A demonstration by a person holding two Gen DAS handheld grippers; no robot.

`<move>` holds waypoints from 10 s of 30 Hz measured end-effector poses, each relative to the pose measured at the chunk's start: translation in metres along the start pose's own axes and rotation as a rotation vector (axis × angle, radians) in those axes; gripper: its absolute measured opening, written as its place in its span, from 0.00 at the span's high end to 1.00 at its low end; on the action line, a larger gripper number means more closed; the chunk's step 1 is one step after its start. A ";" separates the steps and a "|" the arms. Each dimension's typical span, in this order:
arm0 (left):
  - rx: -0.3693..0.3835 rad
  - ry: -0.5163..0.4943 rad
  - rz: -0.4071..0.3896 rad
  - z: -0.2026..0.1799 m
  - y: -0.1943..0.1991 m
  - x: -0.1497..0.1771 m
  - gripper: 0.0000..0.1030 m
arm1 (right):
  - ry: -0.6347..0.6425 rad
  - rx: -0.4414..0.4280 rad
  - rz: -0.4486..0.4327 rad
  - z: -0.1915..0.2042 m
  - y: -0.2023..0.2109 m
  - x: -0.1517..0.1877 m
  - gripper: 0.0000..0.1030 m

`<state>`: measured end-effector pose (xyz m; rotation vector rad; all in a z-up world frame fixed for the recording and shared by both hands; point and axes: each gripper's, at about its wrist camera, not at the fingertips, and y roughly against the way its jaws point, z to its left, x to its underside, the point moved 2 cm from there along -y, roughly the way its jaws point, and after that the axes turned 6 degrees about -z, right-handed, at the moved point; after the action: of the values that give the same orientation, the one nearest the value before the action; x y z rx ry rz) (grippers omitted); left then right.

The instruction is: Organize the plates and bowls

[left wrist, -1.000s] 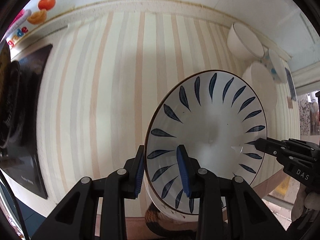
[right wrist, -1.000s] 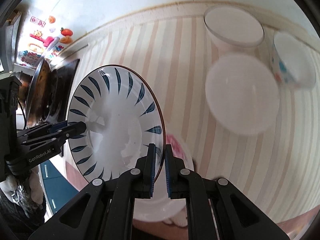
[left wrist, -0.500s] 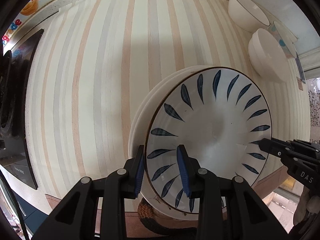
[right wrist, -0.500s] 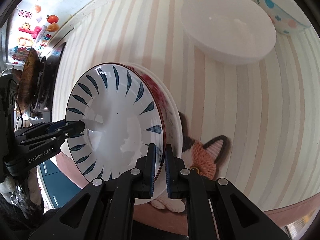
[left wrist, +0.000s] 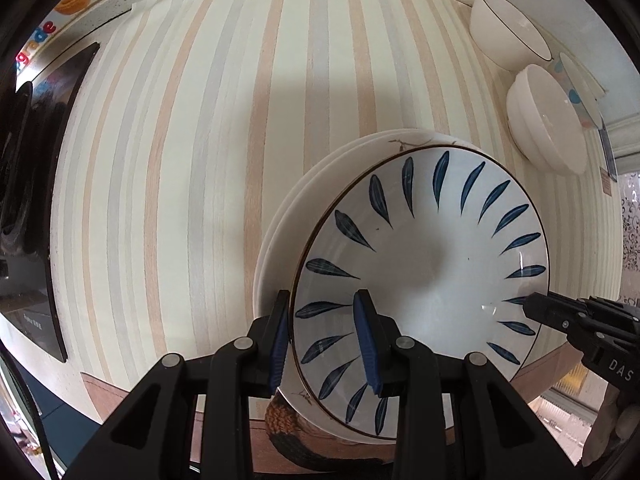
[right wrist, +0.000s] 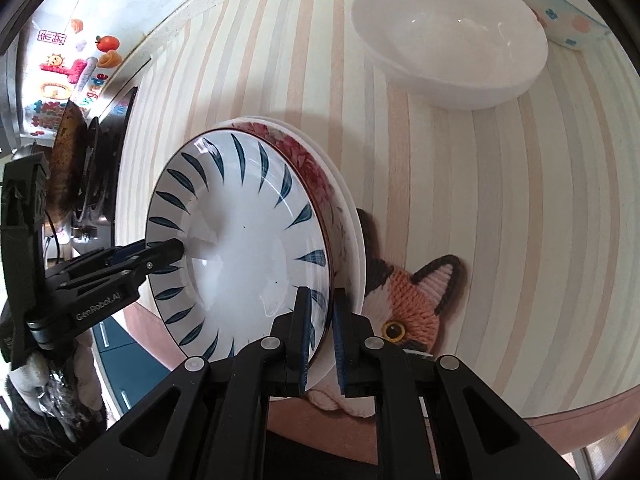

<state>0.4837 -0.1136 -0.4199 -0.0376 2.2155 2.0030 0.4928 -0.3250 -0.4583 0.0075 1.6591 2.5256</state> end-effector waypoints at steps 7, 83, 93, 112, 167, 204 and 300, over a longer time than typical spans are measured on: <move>-0.004 0.029 -0.018 0.009 0.007 0.001 0.72 | 0.008 -0.038 0.010 -0.003 0.002 0.001 0.87; 0.184 0.166 -0.053 -0.131 -0.008 -0.122 0.68 | -0.202 -0.081 -0.178 -0.150 0.084 -0.121 0.53; 0.125 0.055 -0.111 -0.153 -0.009 -0.133 0.76 | -0.161 -0.035 -0.183 -0.150 0.046 -0.143 0.84; 0.169 -0.048 -0.117 -0.204 0.020 -0.037 0.76 | -0.086 0.003 -0.200 -0.156 0.108 -0.042 0.84; 0.090 -0.013 -0.106 -0.264 -0.029 -0.196 0.74 | -0.258 -0.047 -0.256 -0.263 0.112 -0.204 0.63; 0.153 -0.097 -0.251 -0.238 0.081 -0.072 0.83 | -0.075 0.005 -0.303 -0.165 0.181 -0.056 0.82; 0.146 0.057 -0.137 -0.160 0.009 -0.223 0.85 | -0.060 -0.031 -0.176 -0.127 0.063 -0.247 0.87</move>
<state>0.6870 -0.2902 -0.3665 -0.2259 2.3186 1.7873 0.7230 -0.4914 -0.4368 -0.0621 1.5264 2.3966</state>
